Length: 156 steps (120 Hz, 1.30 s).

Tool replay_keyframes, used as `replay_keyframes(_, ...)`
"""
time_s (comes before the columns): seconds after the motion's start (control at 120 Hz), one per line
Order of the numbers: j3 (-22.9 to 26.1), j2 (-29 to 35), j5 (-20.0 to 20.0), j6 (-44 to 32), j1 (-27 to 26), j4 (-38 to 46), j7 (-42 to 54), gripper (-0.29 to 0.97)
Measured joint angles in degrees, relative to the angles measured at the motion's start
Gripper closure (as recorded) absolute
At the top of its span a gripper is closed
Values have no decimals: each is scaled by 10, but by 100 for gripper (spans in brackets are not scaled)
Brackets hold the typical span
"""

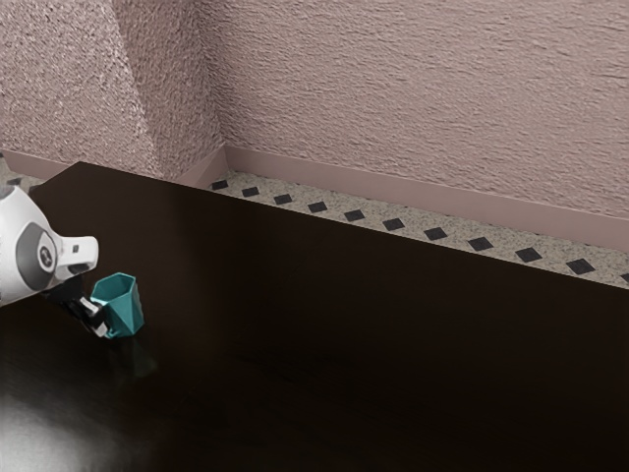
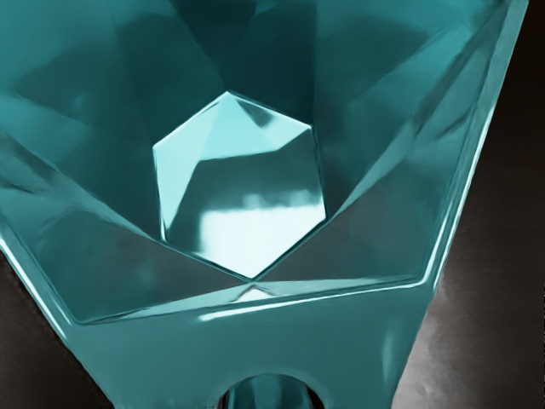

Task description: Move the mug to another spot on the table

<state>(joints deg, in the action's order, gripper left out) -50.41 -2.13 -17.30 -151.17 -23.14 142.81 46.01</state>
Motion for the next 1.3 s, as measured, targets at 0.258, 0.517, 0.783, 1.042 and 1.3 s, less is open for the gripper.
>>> replay_keyframes(0.258,1,-4,-107,-57,-8,24,17,69)
replay_keyframes(0.517,32,14,-164,-110,-8,36,27,72)
replay_keyframes(0.783,53,64,-176,-142,-42,68,43,72)
replay_keyframes(1.042,123,72,-179,-164,-56,95,61,72)
replay_keyframes(1.3,138,69,-182,-170,-84,120,73,72)
